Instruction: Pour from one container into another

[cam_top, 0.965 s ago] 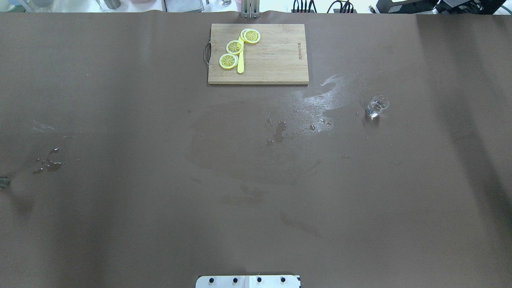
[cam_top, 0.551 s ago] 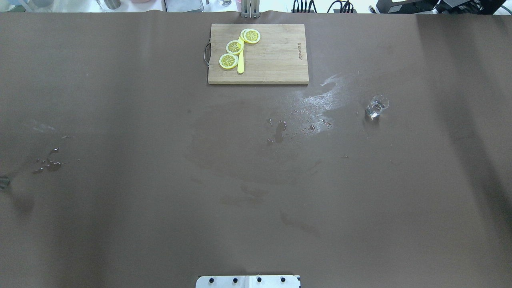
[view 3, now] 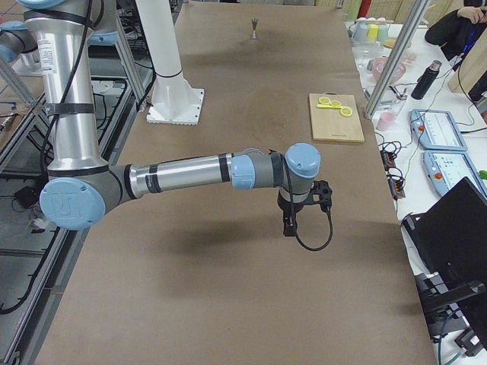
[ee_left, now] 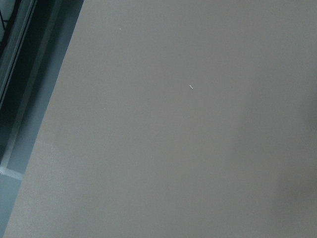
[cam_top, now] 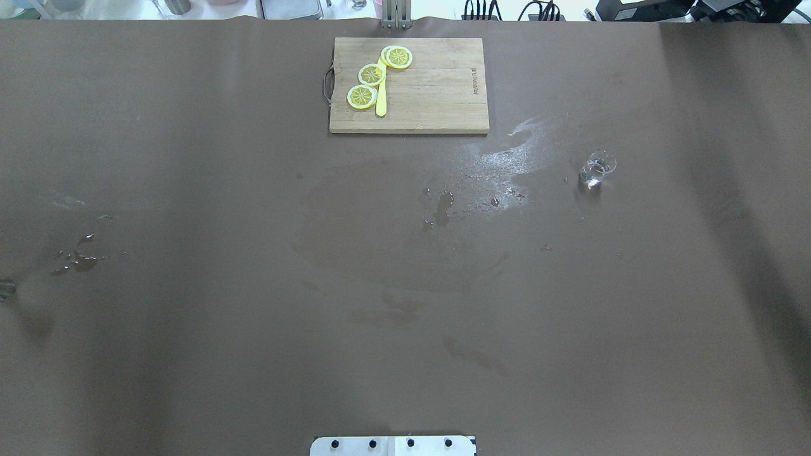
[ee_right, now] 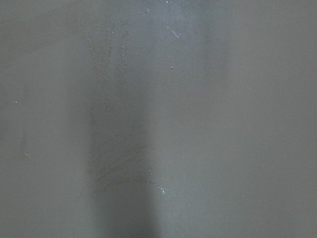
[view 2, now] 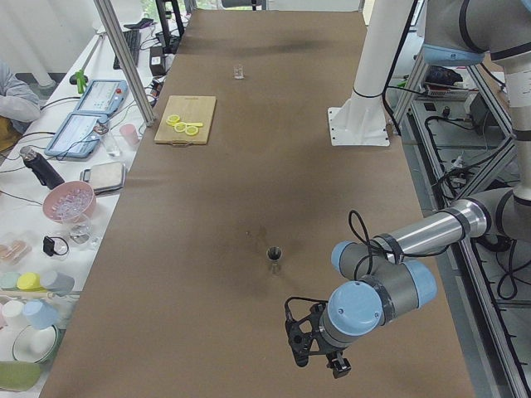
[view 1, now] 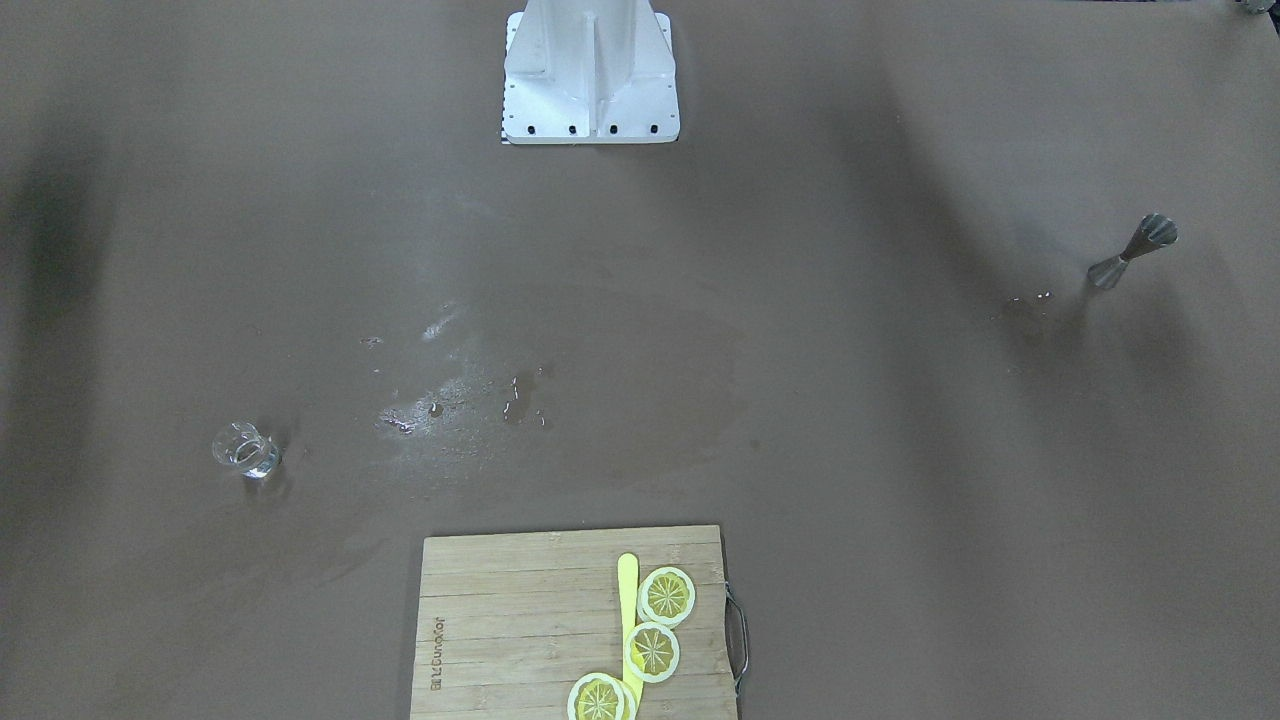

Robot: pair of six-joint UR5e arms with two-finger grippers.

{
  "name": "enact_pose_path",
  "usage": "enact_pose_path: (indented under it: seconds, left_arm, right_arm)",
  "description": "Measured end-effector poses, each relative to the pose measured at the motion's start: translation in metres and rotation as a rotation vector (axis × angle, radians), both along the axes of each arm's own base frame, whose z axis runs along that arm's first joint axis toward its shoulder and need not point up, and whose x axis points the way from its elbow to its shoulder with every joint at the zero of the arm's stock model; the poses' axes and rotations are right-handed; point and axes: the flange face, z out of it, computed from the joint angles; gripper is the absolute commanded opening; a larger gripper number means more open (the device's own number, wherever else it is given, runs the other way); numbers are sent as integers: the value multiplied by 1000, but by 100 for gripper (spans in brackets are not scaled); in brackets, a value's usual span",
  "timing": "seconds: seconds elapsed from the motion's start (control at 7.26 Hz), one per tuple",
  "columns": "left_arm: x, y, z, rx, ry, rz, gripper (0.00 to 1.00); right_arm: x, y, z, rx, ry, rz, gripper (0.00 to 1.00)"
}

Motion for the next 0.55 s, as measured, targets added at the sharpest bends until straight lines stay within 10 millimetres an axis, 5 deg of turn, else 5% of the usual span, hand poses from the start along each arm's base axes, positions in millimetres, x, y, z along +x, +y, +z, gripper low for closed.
enact_pose_path:
  seconds: [0.55]
  left_arm:
    - [0,0,0,-2,1,0,99]
  right_arm:
    - [-37,-18,-25,138,-13,-62,100]
